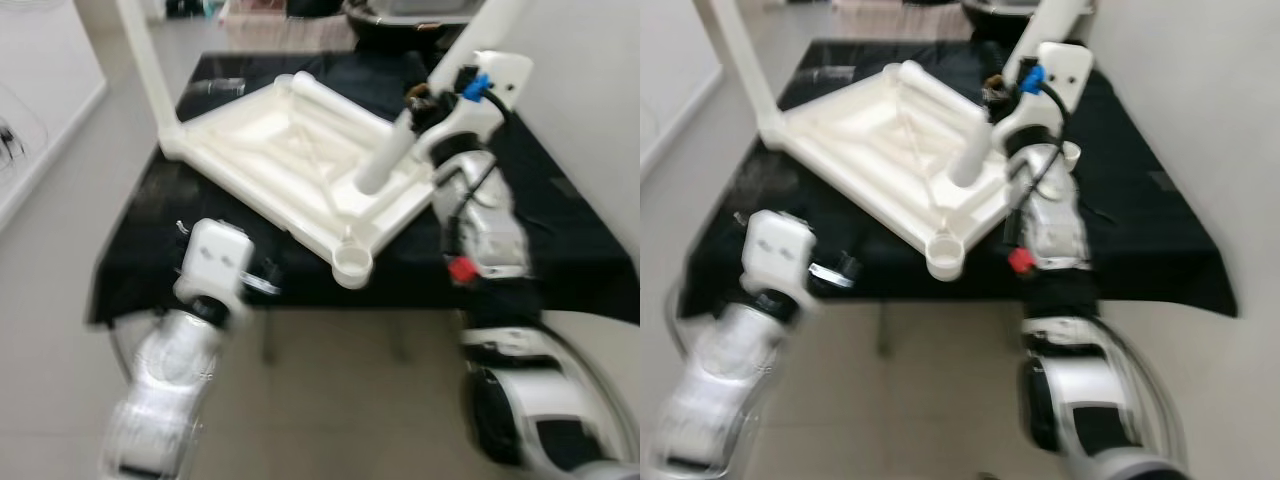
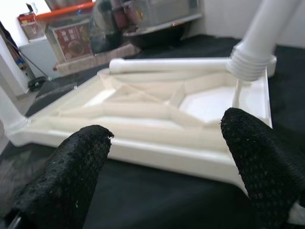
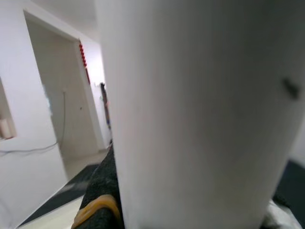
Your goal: Building children table
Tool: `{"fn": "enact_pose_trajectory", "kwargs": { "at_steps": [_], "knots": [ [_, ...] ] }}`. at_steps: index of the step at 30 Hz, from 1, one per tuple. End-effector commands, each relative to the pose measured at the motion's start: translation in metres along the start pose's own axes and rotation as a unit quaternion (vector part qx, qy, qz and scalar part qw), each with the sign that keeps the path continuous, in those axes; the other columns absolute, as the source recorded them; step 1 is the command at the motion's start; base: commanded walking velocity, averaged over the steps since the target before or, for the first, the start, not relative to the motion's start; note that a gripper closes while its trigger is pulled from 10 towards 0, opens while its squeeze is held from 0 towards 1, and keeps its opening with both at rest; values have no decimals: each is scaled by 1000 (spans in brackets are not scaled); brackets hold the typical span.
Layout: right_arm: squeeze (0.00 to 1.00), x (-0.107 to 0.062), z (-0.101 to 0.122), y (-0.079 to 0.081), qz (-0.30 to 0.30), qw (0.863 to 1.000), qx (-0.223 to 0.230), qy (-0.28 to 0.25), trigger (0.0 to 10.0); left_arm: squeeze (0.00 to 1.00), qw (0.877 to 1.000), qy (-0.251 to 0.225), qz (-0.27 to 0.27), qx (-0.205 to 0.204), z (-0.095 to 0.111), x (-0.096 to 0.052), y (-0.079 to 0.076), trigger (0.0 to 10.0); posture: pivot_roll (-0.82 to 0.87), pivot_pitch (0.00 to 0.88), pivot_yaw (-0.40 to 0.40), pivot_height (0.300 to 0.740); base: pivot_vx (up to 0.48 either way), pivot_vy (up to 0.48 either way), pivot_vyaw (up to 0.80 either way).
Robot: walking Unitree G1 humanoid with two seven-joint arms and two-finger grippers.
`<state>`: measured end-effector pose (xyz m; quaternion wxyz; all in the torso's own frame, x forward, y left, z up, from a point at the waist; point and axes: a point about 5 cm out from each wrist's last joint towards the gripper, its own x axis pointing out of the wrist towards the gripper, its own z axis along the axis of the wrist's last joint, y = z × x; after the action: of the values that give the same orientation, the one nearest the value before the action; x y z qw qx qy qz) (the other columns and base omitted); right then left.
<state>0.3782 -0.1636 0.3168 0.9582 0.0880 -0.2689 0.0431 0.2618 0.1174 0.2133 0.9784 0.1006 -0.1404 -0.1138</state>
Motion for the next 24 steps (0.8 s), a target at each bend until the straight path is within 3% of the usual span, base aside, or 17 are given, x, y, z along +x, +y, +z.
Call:
{"fn": "enact_pose_trajectory", "kwargs": {
  "at_steps": [1, 5, 7, 9, 10, 11, 12, 16, 17, 19, 20, 22, 24],
  "knots": [
    [0, 3, 6, 12, 18, 1000, 12, -14, 10000, 0, 1000, 14, 13, 7, -4, -3, 6, 10000, 113, 136, -32, 740, 0, 0, 0],
    [0, 9, 7, 11, 34, 999, 12, -7, 10000, 0, 1000, 17, 8, 6, -6, -4, 4, 10000, 112, 139, -34, 740, 0, 0, 0],
    [0, 14, 5, 12, 67, 998, 16, 7, 10000, 0, 1000, 18, 4, 3, -6, -5, 2, 10000, 112, 139, -34, 740, 0, 0, 0],
    [0, 22, 1, 16, 137, 990, 18, 39, 10000, 0, 1000, 18, -4, -4, -6, -7, -3, 10000, 109, 141, -37, 740, 0, 0, 0],
    [0, 22, 1, 16, 137, 990, 18, 39, 10000, 0, 1000, 18, -4, -4, -6, -7, -3, 10000, 109, 141, -37, 740, 0, 0, 0],
    [0, 25, -5, 22, 215, 973, 31, 75, 10000, 0, 1000, 17, -15, -9, -5, -9, -9, 10000, 112, 144, -39, 740, 0, 0, 0],
    [0, 26, -5, 25, 251, 964, 26, 88, 10000, 0, 1000, 17, -22, -15, -4, -10, -13, 10000, 114, 148, -40, 740, 0, 0, 0],
    [0, 28, -4, 27, 295, 950, 23, 100, 10000, 0, 999, 14, -35, -24, -3, -12, -18, 10000, 113, 147, -48, 740, 0, 0, 0],
    [0, 29, -3, 30, 328, 937, 23, 117, 10000, 0, 998, 13, -48, -32, -2, -14, -23, 10000, 117, 157, -52, 740, 0, 0, 0],
    [0, 29, 4, 38, 416, 897, 67, 132, 10000, 0, 996, 14, -70, -52, 0, -19, -34, 10000, 114, 158, -51, 740, 0, 0, 0],
    [0, 27, 7, 41, 451, 881, 69, 128, 10000, 0, 995, 15, -77, -59, 1, -21, -38, 10000, 115, 162, -55, 740, 0, 0, 0],
    [0, 27, 7, 41, 451, 881, 69, 128, 10000, 0, 995, 15, -77, -59, 1, -21, -38, 10000, 115, 162, -55, 740, 0, 0, 0],
    [0, 25, 7, 45, 497, 855, 67, 131, 10000, 0, 993, 17, -90, -70, 3, -25, -48, 10000, 120, 169, -59, 740, 0, 0, 0]
  ]
}}
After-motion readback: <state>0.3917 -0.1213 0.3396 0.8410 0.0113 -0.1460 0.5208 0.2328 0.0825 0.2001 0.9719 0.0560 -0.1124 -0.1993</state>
